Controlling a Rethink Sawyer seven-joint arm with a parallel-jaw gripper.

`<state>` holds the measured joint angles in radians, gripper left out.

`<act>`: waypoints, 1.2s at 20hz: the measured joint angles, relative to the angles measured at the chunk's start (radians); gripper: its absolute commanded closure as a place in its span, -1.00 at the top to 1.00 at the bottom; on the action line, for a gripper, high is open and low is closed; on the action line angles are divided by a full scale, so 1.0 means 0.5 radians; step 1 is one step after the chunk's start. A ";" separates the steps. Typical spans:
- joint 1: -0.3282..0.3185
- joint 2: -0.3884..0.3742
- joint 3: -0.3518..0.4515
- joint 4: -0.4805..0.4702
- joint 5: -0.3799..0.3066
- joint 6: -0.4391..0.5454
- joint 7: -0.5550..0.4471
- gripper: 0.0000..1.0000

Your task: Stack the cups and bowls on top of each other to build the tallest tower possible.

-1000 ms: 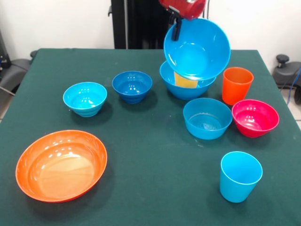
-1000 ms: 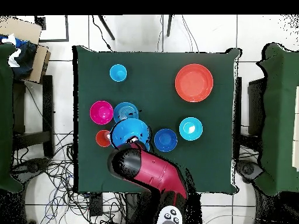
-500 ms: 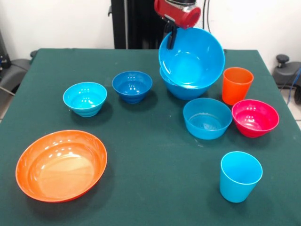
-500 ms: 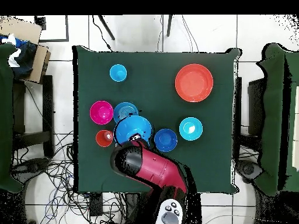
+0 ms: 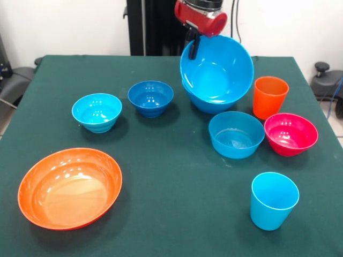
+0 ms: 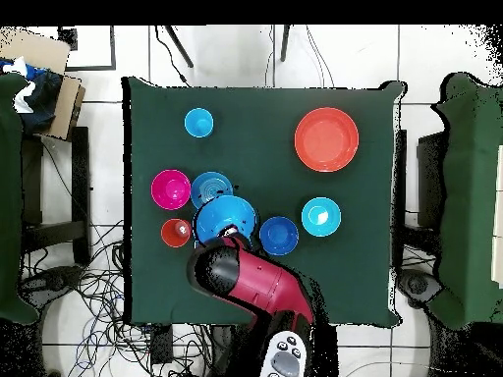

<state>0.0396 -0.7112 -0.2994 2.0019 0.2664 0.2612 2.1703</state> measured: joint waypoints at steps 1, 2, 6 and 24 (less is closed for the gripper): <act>0.000 0.000 0.000 0.000 0.000 0.000 0.000 -1.00; 0.000 0.000 0.000 0.000 0.000 0.000 0.000 -1.00; 0.001 -0.011 0.000 0.000 0.000 0.000 0.000 -1.00; 0.035 -0.309 0.000 0.021 -0.001 0.001 0.000 -1.00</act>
<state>0.0572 -0.8657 -0.2994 2.0125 0.2657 0.2616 2.1703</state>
